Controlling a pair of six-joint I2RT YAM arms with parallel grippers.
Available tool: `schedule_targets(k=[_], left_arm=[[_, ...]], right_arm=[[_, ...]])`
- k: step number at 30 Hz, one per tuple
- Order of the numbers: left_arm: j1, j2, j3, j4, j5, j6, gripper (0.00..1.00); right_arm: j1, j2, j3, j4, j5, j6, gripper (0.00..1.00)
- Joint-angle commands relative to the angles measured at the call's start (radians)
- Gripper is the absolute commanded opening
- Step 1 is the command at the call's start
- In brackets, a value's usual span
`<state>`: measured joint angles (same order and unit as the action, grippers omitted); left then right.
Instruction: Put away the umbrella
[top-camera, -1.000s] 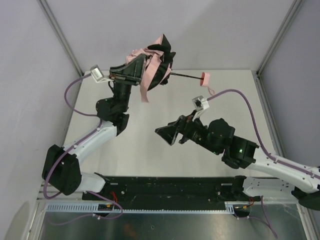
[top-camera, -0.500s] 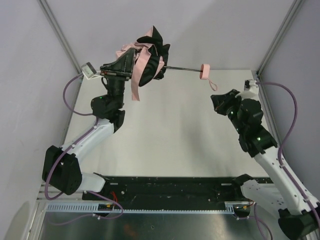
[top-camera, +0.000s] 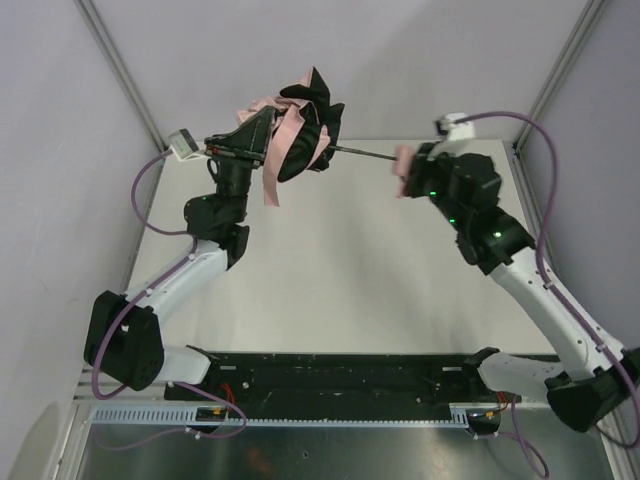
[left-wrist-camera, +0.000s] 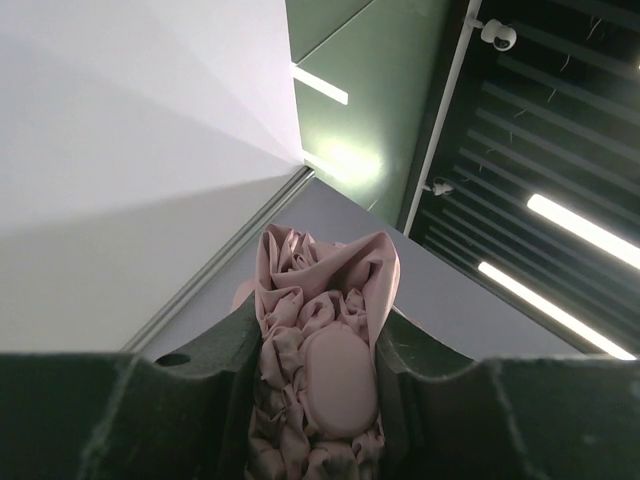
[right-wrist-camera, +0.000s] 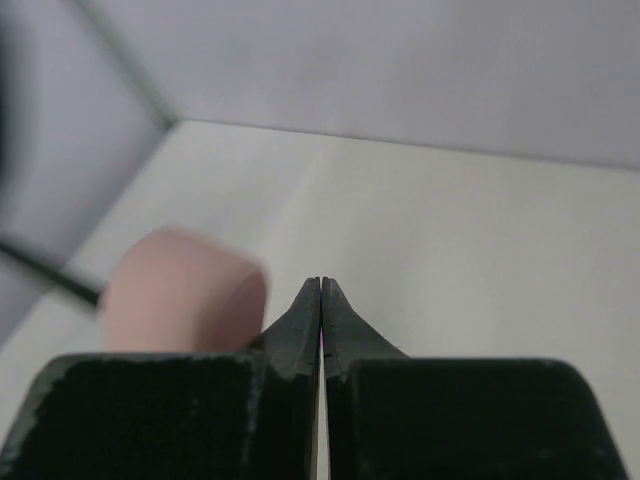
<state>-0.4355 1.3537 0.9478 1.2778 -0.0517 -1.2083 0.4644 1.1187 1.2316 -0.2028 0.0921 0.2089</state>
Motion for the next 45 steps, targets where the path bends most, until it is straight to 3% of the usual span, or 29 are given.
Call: schedule_targets(k=[1,4,7,12,15,18,21,24,28,32,45], left_arm=[[-0.011,-0.027,0.007,0.388,0.003,-0.028,0.00],[-0.025,-0.017,0.012,0.392,0.004,-0.040,0.00],[-0.031,-0.023,0.011,0.394,0.000,-0.049,0.00],[-0.030,-0.038,0.002,0.394,-0.018,-0.035,0.00],[-0.029,-0.025,0.012,0.396,-0.036,-0.064,0.00],[-0.030,-0.012,0.030,0.399,-0.046,-0.095,0.00],[-0.030,-0.012,0.040,0.399,-0.042,-0.098,0.00],[-0.031,-0.025,0.036,0.399,-0.027,-0.081,0.00],[-0.032,-0.035,0.032,0.400,-0.018,-0.070,0.00],[-0.032,-0.038,0.032,0.400,-0.007,-0.061,0.00],[-0.052,-0.065,0.031,0.400,0.043,0.000,0.00]], right_arm=[[0.306,0.104,0.161,0.091,0.060,-0.039,0.00],[0.437,0.218,0.285,0.071,0.118,-0.044,0.00],[0.436,0.270,0.350,0.003,0.183,-0.011,0.00],[0.439,0.137,0.188,-0.040,0.319,0.133,0.02],[0.374,0.044,0.037,-0.005,0.156,0.343,0.21],[0.289,-0.013,-0.142,0.233,-0.140,0.681,0.56],[0.266,0.005,-0.199,0.354,-0.292,1.053,0.66],[0.308,0.043,-0.206,0.372,-0.294,1.381,0.71],[0.359,0.137,-0.208,0.509,-0.377,1.702,0.72],[0.418,0.183,-0.207,0.558,-0.345,1.898,0.70],[0.447,0.265,-0.218,0.677,-0.250,2.146,0.63]])
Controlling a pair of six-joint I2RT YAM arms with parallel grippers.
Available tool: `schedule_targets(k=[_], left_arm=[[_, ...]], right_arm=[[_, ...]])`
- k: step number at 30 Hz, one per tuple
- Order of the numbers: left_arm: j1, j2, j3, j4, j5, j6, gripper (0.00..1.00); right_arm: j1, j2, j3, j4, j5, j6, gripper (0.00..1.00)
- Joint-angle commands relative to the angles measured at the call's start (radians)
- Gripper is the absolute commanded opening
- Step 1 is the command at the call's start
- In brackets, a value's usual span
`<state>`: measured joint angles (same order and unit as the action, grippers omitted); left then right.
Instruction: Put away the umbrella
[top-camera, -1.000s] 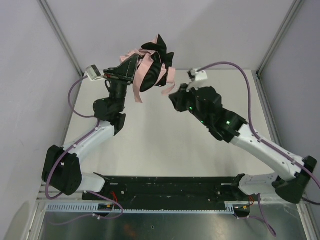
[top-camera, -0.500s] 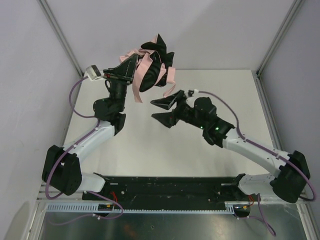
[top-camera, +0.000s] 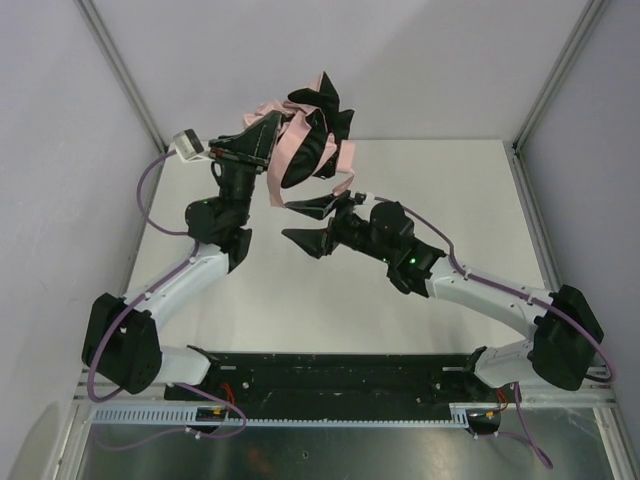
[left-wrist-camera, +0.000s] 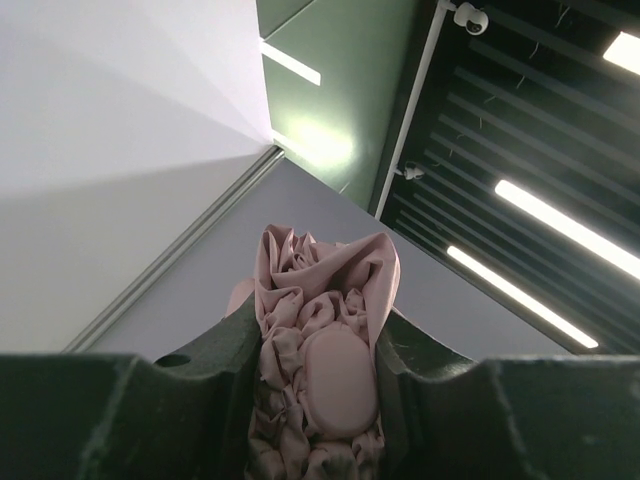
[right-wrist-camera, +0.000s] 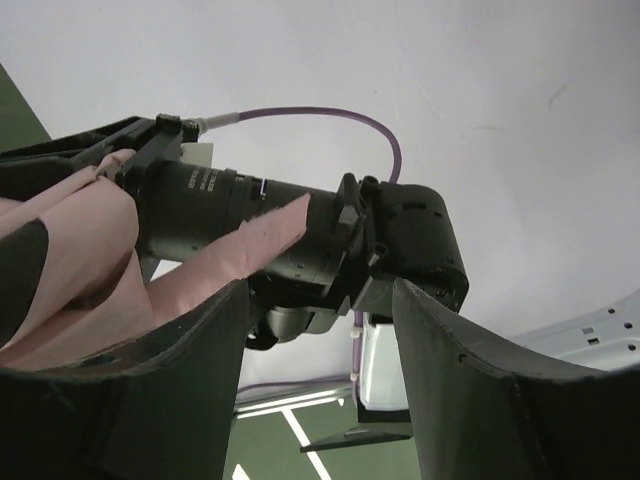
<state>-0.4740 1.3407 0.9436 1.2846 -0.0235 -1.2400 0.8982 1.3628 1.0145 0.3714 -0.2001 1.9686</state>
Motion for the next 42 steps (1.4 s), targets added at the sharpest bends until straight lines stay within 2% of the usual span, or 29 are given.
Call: schedule_targets(k=[1,13,20,32,42], left_arm=[[-0.017,-0.053,0.034,0.394,0.015,0.035,0.00],[-0.027,-0.094,-0.012,0.395,0.029,0.034,0.00],[-0.033,-0.084,-0.065,0.394,-0.100,-0.107,0.00],[-0.059,-0.069,-0.143,0.395,-0.209,-0.188,0.00],[-0.064,-0.094,-0.218,0.395,-0.244,-0.220,0.00]], right_arm=[[0.013,0.029,-0.002,0.116,0.044,0.399,0.63],[-0.009,0.048,0.000,0.179,0.050,0.410,0.63],[-0.010,0.078,0.014,0.242,0.016,0.323,0.66],[-0.031,0.114,0.014,0.286,-0.025,0.303,0.55],[-0.017,0.082,-0.001,0.185,-0.075,0.227,0.52]])
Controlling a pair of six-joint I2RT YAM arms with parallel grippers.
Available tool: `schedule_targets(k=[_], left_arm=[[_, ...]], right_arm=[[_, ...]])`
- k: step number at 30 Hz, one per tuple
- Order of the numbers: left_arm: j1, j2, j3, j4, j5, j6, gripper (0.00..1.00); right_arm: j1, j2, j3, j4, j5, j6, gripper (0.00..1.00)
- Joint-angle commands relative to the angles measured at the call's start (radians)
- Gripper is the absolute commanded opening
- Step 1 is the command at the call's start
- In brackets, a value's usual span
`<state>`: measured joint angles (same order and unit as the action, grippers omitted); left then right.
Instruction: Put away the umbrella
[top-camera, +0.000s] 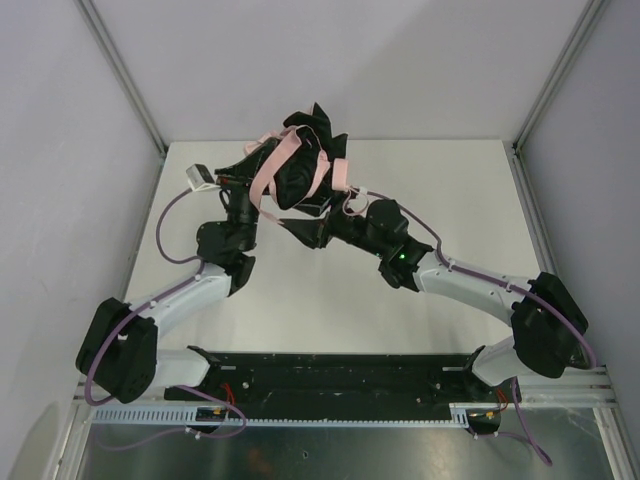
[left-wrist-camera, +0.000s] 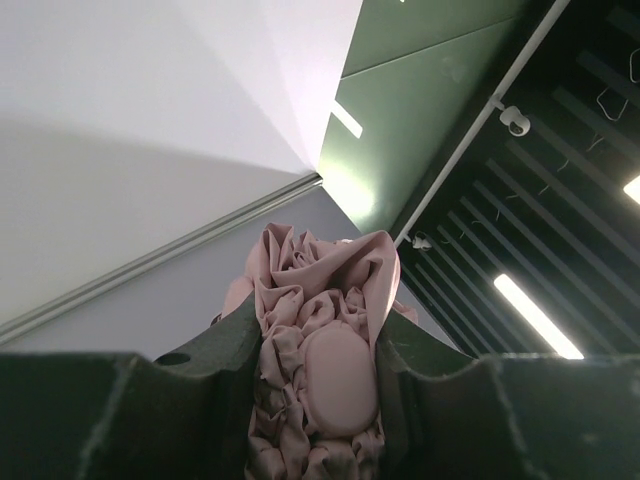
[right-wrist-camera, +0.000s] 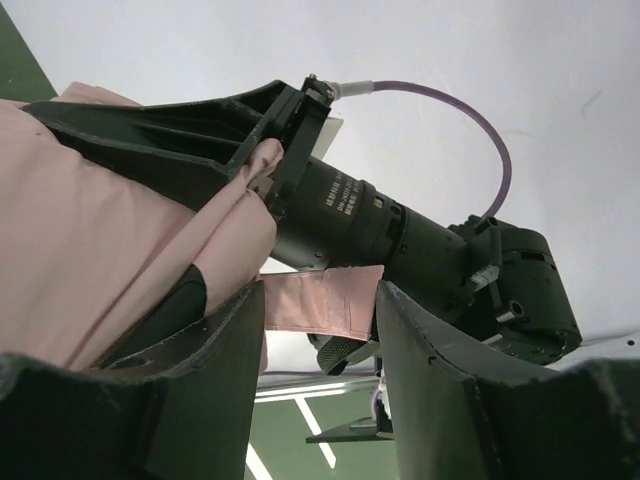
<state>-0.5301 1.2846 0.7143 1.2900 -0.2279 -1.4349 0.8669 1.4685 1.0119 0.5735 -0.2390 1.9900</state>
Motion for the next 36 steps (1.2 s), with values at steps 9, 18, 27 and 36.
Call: schedule_targets(k=[9,18,27,36], left_arm=[[-0.008,-0.001,0.056,0.390,-0.037,-0.046,0.00],[-0.028,0.033,0.043,0.390,-0.042,-0.099,0.00],[-0.034,0.015,0.016,0.390,-0.049,-0.112,0.00],[-0.034,-0.020,-0.010,0.390,-0.057,-0.123,0.00]], right_arm=[[0.036,-0.038,-0.046,-0.014,-0.046,0.187,0.50],[0.028,-0.051,-0.063,0.013,-0.043,0.186,0.52],[0.028,-0.017,-0.068,0.107,-0.060,0.225,0.42],[0.041,0.017,-0.069,0.158,-0.032,0.220,0.04]])
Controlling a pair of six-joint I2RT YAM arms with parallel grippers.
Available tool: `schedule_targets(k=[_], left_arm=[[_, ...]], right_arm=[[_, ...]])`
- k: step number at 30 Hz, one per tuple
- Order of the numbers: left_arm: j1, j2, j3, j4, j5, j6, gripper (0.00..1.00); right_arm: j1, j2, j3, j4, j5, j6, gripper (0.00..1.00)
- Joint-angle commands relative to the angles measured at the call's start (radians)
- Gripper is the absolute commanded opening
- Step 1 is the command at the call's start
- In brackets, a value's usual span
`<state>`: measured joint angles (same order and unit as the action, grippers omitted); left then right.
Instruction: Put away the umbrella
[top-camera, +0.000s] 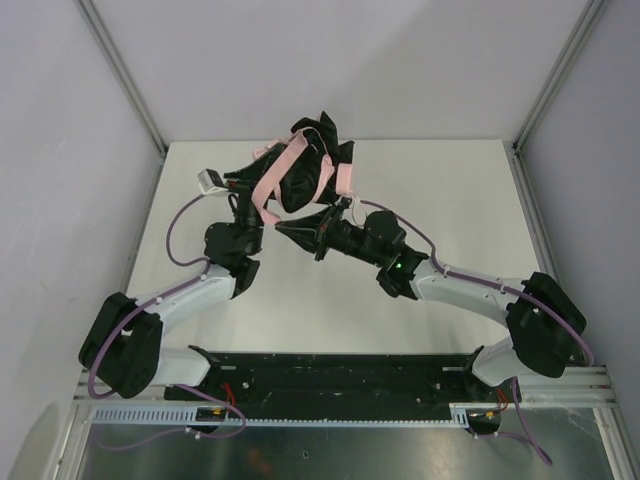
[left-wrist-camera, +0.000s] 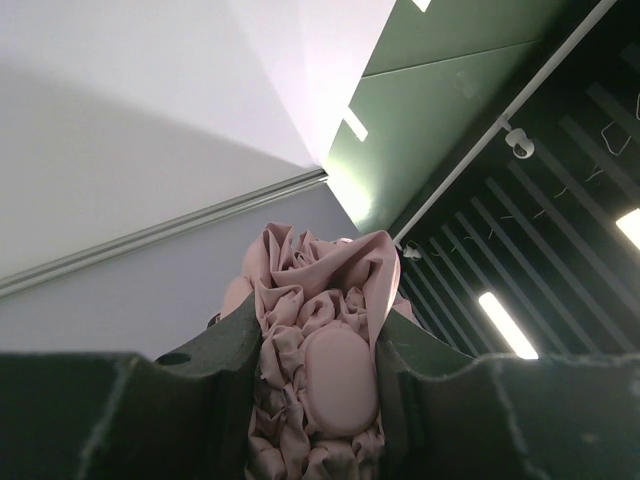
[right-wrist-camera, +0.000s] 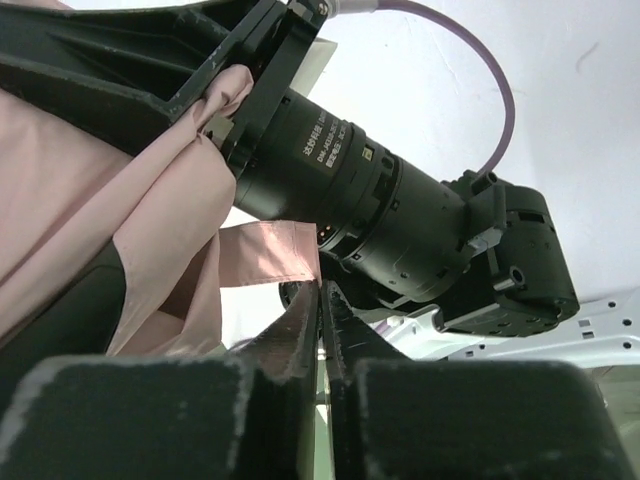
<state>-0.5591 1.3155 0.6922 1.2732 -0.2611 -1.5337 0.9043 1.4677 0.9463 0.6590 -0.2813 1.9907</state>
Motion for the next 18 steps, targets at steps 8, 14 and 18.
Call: schedule_targets(k=[8,14,18], left_arm=[[-0.010,-0.076,0.022,0.407,0.041,-0.020,0.00],[-0.021,-0.079,0.012,0.407,0.066,-0.019,0.00],[-0.029,-0.063,0.016,0.407,0.071,-0.037,0.00]], right_arm=[[-0.066,-0.044,-0.092,0.041,0.105,0.068,0.00],[-0.114,-0.052,-0.102,0.089,0.101,-0.002,0.00],[-0.116,-0.045,-0.102,0.123,0.085,0.013,0.16]])
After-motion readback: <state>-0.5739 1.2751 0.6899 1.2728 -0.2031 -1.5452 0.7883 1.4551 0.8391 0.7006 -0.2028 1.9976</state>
